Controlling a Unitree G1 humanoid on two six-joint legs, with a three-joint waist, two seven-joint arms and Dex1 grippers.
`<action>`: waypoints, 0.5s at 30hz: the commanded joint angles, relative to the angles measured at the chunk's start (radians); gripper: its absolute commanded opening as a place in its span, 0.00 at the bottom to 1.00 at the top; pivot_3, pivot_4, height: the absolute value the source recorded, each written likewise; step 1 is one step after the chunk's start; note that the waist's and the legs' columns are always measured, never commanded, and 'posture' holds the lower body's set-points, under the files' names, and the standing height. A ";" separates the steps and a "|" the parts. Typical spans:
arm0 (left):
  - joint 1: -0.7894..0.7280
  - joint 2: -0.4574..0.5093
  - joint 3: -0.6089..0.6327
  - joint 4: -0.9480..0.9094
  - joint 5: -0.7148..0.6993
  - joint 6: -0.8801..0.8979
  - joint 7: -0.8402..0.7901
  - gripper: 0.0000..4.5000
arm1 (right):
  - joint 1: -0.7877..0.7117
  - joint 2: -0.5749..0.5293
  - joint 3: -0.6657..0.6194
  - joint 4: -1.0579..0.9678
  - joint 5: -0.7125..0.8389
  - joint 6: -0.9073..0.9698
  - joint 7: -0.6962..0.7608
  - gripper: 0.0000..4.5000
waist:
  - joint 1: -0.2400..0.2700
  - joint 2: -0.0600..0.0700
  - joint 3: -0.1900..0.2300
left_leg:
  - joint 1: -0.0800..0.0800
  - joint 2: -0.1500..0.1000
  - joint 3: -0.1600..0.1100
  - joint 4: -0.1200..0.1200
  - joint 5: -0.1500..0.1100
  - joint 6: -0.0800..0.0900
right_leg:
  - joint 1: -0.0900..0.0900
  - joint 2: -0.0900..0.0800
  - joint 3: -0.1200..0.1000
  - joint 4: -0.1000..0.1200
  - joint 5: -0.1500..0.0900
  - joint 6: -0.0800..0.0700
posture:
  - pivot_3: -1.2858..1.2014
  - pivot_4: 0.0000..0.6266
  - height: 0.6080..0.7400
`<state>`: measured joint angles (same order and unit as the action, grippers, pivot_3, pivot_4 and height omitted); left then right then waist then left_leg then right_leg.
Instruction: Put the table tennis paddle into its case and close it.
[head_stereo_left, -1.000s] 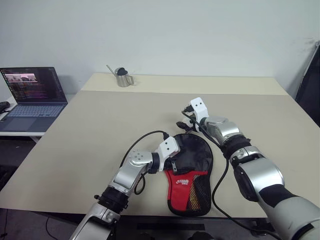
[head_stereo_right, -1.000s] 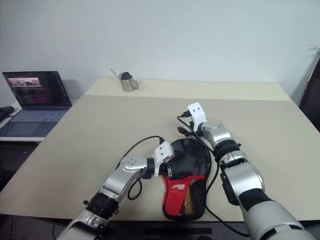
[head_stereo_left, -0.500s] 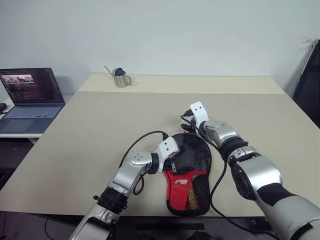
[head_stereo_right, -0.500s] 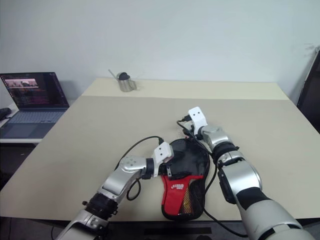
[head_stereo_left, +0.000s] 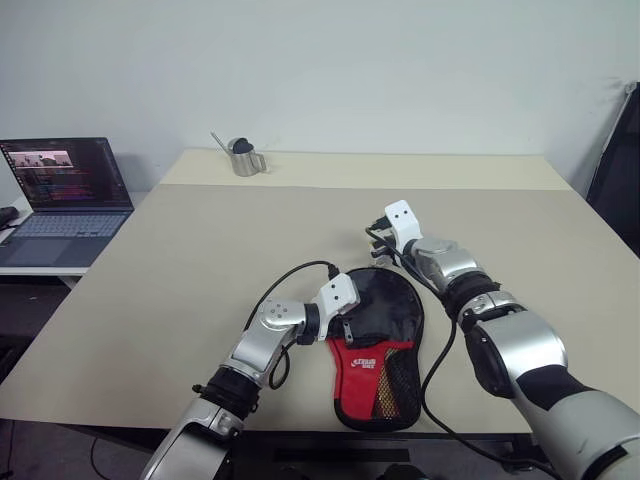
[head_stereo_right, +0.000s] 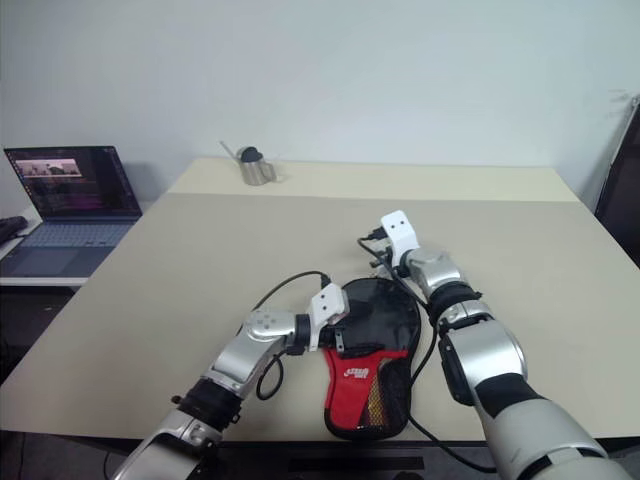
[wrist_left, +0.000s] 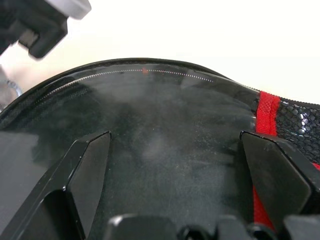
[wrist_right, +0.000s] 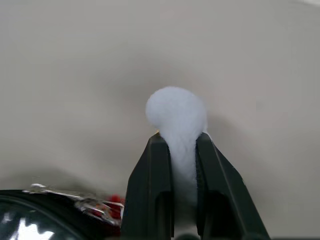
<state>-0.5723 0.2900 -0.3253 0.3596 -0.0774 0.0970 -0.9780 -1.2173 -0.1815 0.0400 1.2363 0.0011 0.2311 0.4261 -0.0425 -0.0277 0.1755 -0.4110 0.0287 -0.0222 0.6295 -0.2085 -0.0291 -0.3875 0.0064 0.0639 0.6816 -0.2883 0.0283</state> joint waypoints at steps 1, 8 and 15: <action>0.040 0.012 -0.026 0.082 0.038 0.019 -0.008 1.00 | -0.021 -0.046 -0.018 -0.033 -0.009 -0.020 -0.002 0.03 | 0.000 0.001 -0.001 | 0.000 0.000 0.000 0.000 0.000 0.000 | 0.000 0.000 0.000 0.000 0.000 0.000 | 0.52 0.24 1.00; 0.034 0.007 -0.036 0.103 0.050 0.014 -0.020 1.00 | 0.026 -0.139 -0.020 -0.062 -0.025 -0.004 0.021 0.03 | 0.002 0.002 -0.001 | 0.001 -0.001 0.001 0.000 0.000 0.000 | 0.001 0.000 0.001 0.000 0.000 0.000 | 0.52 0.24 1.00; 0.023 0.008 -0.052 0.131 0.065 -0.003 -0.034 1.00 | 0.085 -0.212 -0.020 -0.138 -0.023 0.044 0.060 0.03 | 0.001 0.004 -0.003 | 0.002 -0.001 0.001 0.000 0.000 0.000 | 0.001 0.000 0.001 0.000 0.000 0.000 | 0.52 0.24 1.00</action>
<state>-0.5903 0.2817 -0.3234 0.4044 -0.0774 0.0739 -1.0069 -1.1226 -0.3581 0.0361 1.1553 -0.0189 0.2689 0.4835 -0.0410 -0.0234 0.1728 -0.4093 0.0275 -0.0209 0.6293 -0.2085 -0.0291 -0.3862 0.0068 0.0654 0.6814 -0.2884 0.0285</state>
